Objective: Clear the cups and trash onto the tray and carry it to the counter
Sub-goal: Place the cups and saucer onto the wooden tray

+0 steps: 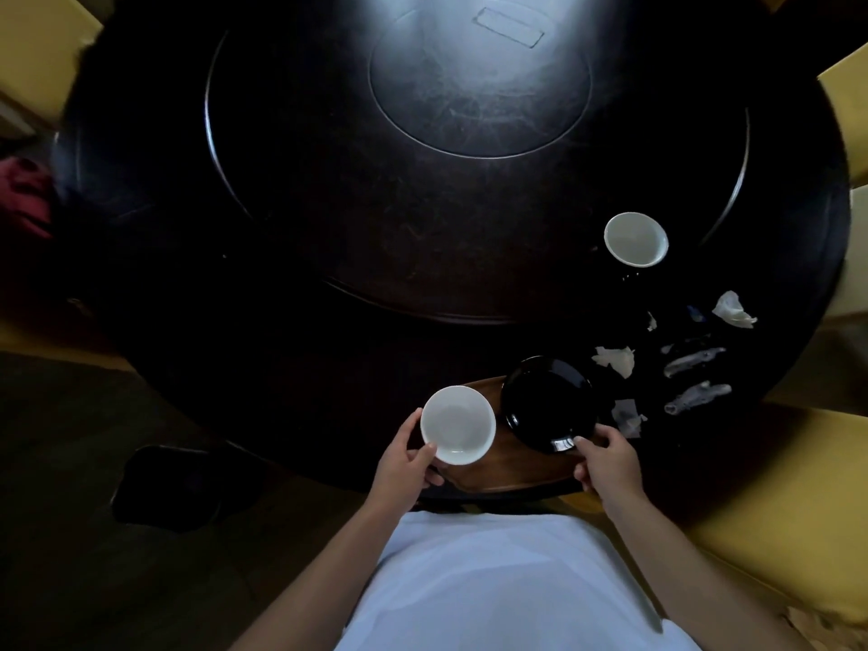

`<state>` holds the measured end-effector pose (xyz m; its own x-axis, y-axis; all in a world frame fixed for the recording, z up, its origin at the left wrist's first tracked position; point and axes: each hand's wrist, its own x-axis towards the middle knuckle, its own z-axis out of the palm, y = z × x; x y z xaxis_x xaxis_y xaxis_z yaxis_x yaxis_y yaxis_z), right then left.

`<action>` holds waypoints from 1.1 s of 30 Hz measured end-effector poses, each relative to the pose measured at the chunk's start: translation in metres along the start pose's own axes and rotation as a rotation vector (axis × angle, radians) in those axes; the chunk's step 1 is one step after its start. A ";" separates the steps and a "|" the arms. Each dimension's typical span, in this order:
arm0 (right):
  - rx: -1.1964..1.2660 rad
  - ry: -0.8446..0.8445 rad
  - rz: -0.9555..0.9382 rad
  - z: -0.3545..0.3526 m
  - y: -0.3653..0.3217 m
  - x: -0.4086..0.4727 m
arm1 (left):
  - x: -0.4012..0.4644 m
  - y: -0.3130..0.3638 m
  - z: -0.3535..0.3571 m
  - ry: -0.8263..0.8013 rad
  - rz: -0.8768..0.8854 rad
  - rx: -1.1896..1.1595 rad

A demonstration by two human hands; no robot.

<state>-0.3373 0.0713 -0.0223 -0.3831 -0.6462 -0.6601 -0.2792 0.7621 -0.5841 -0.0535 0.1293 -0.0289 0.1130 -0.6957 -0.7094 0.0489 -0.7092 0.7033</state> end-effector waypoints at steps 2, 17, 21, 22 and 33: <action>-0.044 0.011 -0.014 0.001 0.001 0.001 | -0.001 0.003 0.000 0.001 -0.021 -0.010; -0.010 -0.021 -0.064 -0.016 0.004 0.004 | 0.006 0.004 -0.007 0.052 0.042 0.368; 0.053 -0.016 -0.129 -0.033 -0.014 0.009 | 0.023 0.028 -0.026 0.073 0.062 0.535; 0.064 -0.021 -0.148 -0.037 -0.021 0.011 | 0.029 0.037 -0.030 0.124 0.100 0.587; 0.175 -0.018 -0.246 -0.069 -0.140 0.096 | 0.103 0.160 0.010 0.288 0.576 0.993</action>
<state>-0.3960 -0.0947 0.0286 -0.3066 -0.8122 -0.4964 -0.2053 0.5656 -0.7987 -0.0440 -0.0565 0.0099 0.0915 -0.9806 -0.1734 -0.8607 -0.1654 0.4815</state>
